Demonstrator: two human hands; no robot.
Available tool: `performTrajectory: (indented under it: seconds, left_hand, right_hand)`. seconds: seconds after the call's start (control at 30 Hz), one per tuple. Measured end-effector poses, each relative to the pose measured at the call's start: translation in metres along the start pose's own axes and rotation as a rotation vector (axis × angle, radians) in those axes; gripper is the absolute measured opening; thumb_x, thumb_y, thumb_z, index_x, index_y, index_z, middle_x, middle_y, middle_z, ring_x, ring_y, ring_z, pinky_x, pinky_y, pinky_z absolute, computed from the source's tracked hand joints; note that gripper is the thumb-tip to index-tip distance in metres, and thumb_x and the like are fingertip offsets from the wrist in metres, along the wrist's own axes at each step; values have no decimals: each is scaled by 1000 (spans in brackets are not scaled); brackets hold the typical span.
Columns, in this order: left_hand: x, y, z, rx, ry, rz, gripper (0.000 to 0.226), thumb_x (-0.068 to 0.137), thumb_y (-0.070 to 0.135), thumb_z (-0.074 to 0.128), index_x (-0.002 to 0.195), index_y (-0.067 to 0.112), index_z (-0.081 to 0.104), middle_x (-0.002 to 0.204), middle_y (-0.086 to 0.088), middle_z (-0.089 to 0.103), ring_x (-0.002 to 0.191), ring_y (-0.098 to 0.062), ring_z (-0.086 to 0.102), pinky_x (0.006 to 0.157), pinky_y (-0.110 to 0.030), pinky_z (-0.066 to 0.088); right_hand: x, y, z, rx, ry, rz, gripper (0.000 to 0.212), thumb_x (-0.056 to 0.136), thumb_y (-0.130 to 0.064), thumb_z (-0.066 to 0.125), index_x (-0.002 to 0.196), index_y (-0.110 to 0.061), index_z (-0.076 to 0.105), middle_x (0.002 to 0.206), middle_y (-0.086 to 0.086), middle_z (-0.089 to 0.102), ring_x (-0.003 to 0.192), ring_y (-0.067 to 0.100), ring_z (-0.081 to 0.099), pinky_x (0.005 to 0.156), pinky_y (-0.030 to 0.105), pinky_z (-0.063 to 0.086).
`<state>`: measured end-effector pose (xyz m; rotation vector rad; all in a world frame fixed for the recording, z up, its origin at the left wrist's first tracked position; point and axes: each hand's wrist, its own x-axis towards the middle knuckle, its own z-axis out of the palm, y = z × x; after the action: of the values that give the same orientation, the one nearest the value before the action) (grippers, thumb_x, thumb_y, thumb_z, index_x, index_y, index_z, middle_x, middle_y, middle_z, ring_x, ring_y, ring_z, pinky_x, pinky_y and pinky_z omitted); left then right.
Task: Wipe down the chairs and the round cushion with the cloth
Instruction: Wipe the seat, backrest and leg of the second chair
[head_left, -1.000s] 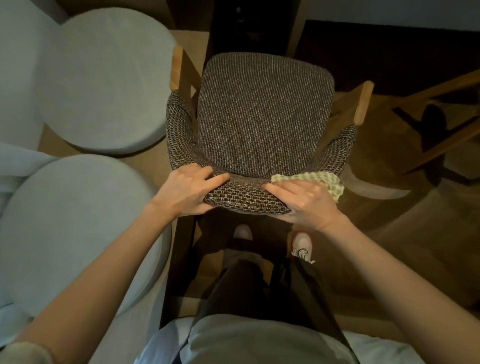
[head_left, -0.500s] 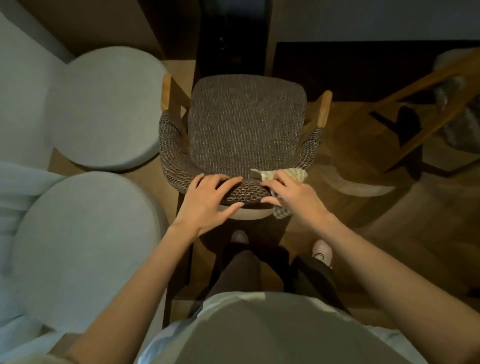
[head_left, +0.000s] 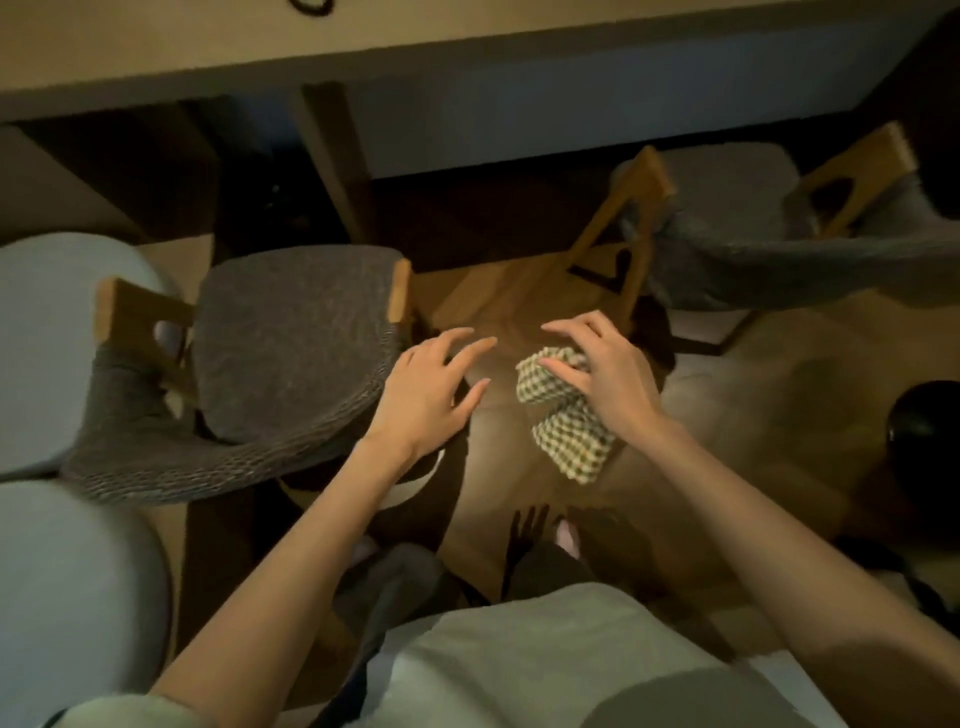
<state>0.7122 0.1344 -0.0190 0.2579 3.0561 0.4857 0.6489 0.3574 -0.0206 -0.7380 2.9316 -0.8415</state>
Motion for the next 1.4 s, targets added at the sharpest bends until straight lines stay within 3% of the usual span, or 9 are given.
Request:
performTrajectory:
  seconds: [0.23, 0.37, 0.43, 0.53, 0.7, 0.87, 1.07, 1.2, 1.4]
  left_hand:
    - [111, 105, 33, -18, -38, 115, 50, 97, 43, 44, 144, 34, 31, 146, -2, 38, 130, -21, 42, 105, -40, 39]
    - [174, 131, 49, -35, -63, 187, 51, 96, 43, 45, 144, 33, 30, 145, -2, 38, 126, -22, 45, 101, -39, 41]
    - [205, 140, 58, -51, -77, 225, 52, 96, 43, 45, 145, 31, 30, 145, -3, 38, 125, -23, 46, 99, -39, 42]
    - [262, 154, 77, -92, -118, 239, 54, 96, 43, 46, 146, 30, 28, 145, -4, 38, 126, -25, 44, 99, -40, 44]
    - [345, 181, 106, -151, -223, 283, 60, 95, 39, 49, 149, 26, 26, 144, -8, 38, 126, -31, 43, 98, -45, 43]
    - [402, 212, 142, -178, -354, 277, 67, 93, 41, 53, 150, 29, 20, 147, -8, 32, 130, -31, 38, 101, -47, 41]
    - [430, 249, 189, -129, -432, 287, 77, 88, 48, 58, 151, 32, 16, 153, -9, 26, 137, -33, 29, 113, -51, 23]
    - [429, 267, 207, -171, -420, 225, 81, 86, 46, 62, 150, 36, 14, 145, -9, 37, 136, -30, 30, 115, -57, 10]
    - [418, 281, 214, -147, -283, 153, 57, 91, 42, 55, 143, 27, 36, 129, -12, 50, 126, -30, 40, 110, -45, 25]
  right_hand:
    - [-6, 113, -83, -9, 84, 230, 41, 86, -41, 65, 123, -26, 58, 114, -3, 51, 84, 1, 48, 66, 20, 36]
    - [10, 164, -109, 29, 107, 280, 45, 83, -34, 70, 124, -20, 59, 112, 3, 50, 90, 19, 58, 75, 32, 50]
    - [21, 189, -117, 22, 112, 307, 47, 81, -30, 73, 124, -17, 58, 113, 6, 49, 94, 23, 58, 83, 32, 49]
    - [45, 237, -128, -64, 74, 385, 52, 82, -36, 71, 129, -22, 54, 121, 5, 46, 96, 26, 59, 84, 46, 50]
    - [80, 305, -141, -76, 118, 527, 58, 80, -42, 71, 133, -29, 51, 134, 0, 45, 106, 20, 57, 85, 35, 49]
    - [91, 358, -151, -150, -24, 596, 68, 78, -47, 71, 138, -27, 46, 142, 1, 42, 113, 23, 56, 88, 40, 48]
    - [90, 392, -159, -325, -205, 631, 78, 76, -58, 68, 143, -33, 36, 151, -1, 36, 123, 27, 52, 91, 42, 49]
    - [71, 413, -168, -404, -293, 625, 65, 85, -33, 68, 142, -32, 36, 154, -1, 28, 114, 34, 57, 89, 45, 50]
    - [58, 435, -171, -285, -182, 432, 55, 89, -4, 57, 137, -29, 45, 145, -4, 41, 112, 29, 58, 92, 44, 48]
